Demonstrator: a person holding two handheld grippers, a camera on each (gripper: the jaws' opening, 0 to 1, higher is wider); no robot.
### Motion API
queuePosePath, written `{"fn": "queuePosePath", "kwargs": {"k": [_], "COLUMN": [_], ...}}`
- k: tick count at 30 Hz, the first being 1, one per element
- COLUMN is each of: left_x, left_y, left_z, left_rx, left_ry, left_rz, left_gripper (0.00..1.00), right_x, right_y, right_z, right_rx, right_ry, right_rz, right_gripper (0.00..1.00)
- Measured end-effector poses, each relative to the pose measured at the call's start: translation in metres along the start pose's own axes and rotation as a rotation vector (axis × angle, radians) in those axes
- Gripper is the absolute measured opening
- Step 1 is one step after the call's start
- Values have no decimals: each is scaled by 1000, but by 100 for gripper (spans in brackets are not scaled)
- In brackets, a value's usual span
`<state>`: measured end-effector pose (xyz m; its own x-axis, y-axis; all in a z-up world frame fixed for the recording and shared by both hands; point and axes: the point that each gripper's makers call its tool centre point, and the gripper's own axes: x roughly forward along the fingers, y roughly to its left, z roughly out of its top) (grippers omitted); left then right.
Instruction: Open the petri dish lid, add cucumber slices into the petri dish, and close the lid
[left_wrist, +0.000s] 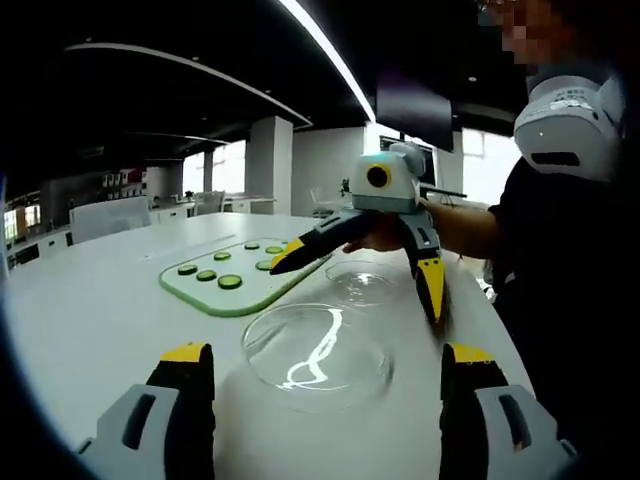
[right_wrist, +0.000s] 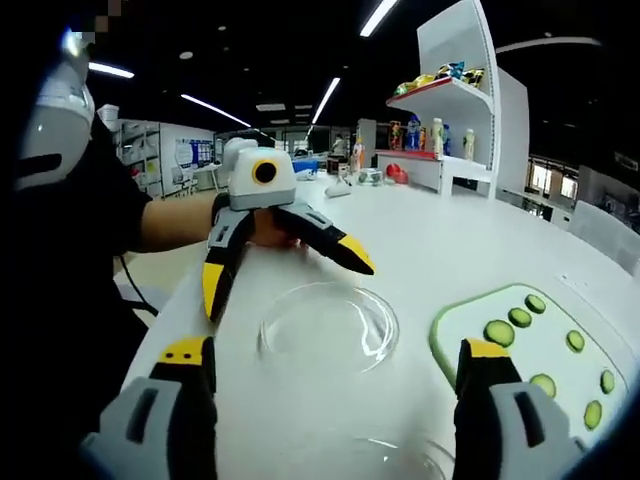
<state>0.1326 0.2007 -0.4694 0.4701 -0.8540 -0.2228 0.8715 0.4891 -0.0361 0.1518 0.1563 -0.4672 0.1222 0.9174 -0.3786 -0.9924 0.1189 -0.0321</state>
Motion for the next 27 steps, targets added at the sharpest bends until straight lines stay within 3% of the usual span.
{"fn": "queuePosePath", "kwargs": {"k": [7, 21, 27], "left_x": [-4, -4, 3], "left_y": [-6, -24, -30], "left_z": [10, 29, 32], "left_rx": [16, 72, 92], "left_ry": [-7, 7, 11], "left_rz": [19, 95, 116], "left_gripper": [95, 95, 95], "right_x": [-47, -177, -203], "right_y": [-2, 7, 6], "right_z": [-6, -41, -47], "right_rx": [-1, 90, 136], "right_ry": [-1, -27, -72], "right_rz": [-66, -268, -318], "right_gripper": [97, 97, 97]}}
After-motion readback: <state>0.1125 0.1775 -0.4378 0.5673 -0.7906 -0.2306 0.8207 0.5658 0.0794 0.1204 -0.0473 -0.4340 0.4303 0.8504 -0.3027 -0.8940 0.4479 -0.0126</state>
